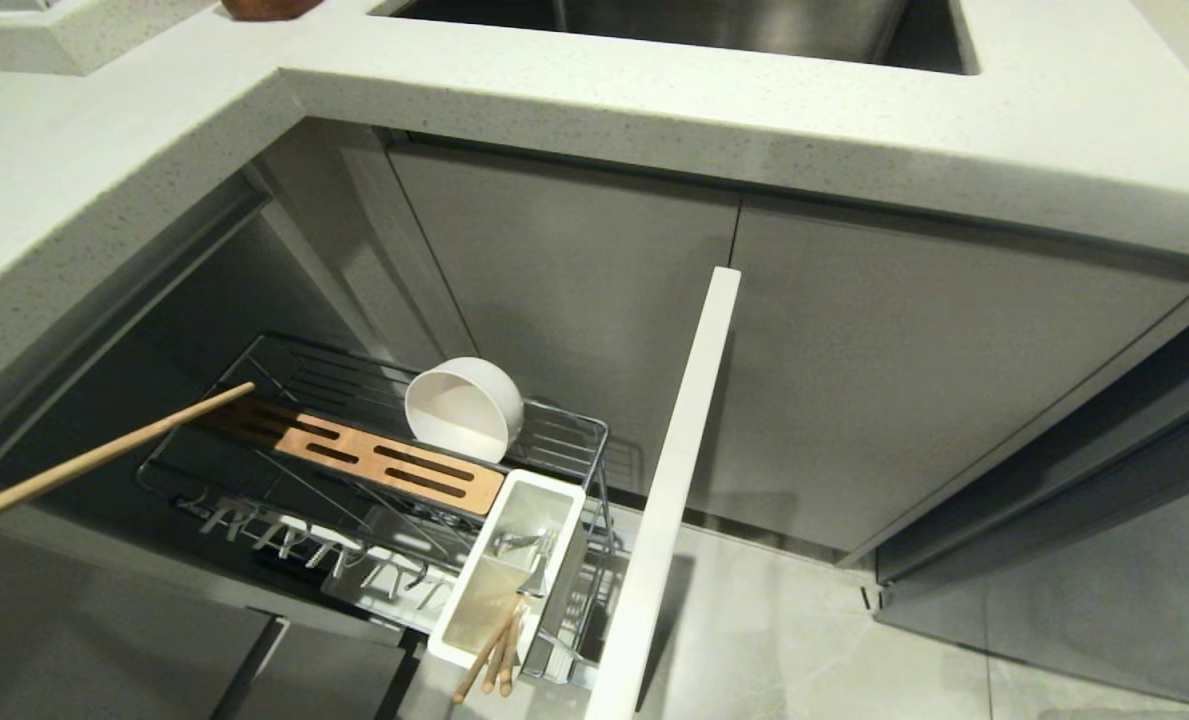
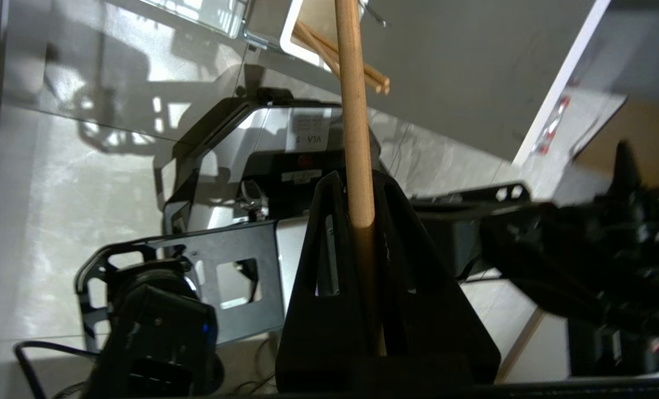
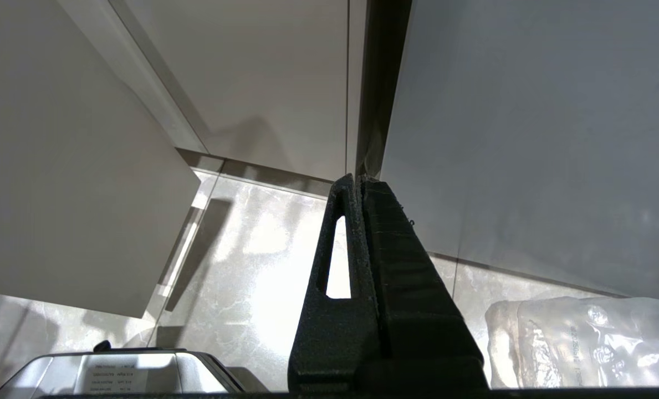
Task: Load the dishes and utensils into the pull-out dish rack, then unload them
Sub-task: Pick up the chopsticks and place it in the cupboard
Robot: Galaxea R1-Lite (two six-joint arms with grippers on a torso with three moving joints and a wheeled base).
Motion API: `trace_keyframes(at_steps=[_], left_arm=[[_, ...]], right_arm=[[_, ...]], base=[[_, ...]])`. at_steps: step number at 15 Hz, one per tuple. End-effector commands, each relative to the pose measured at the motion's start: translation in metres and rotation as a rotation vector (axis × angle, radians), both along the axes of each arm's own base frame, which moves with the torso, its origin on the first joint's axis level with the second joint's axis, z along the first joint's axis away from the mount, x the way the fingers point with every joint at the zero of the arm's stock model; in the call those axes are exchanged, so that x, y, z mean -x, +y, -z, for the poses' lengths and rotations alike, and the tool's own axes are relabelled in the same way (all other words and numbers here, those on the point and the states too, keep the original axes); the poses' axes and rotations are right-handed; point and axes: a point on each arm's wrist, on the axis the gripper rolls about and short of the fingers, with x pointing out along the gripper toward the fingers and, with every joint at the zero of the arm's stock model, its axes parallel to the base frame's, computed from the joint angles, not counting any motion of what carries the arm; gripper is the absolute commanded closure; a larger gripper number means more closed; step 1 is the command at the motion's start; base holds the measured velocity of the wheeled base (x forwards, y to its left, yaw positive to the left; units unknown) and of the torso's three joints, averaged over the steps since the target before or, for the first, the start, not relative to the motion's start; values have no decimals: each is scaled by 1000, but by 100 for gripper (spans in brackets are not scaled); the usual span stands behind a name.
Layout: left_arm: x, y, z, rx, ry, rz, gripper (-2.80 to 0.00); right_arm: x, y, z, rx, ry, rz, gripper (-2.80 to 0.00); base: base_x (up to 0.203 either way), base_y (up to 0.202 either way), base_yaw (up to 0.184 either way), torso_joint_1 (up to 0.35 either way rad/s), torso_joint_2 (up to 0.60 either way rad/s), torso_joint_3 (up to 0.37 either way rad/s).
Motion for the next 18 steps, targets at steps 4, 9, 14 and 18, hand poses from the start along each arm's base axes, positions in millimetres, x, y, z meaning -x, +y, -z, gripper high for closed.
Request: trace_keyframes(at_steps=[4, 9, 14, 18], left_arm=[[-2, -3, 2, -55, -8, 116, 0], [-22, -24, 5, -135, 37, 276, 0], [-65, -67, 19, -254, 211, 273, 0], [-92, -91, 35, -370, 365, 94, 0]], right_arm=[[0, 0, 1, 0, 3, 0, 0], [0, 0, 1, 0, 3, 0, 0], [0, 0, 1, 0, 3, 0, 0], [0, 0, 1, 0, 2, 1, 0]], base=[[0, 0, 0, 0, 0, 0], [0, 0, 0, 0, 0, 0], [0, 0, 0, 0, 0, 0], [0, 0, 0, 0, 0, 0]])
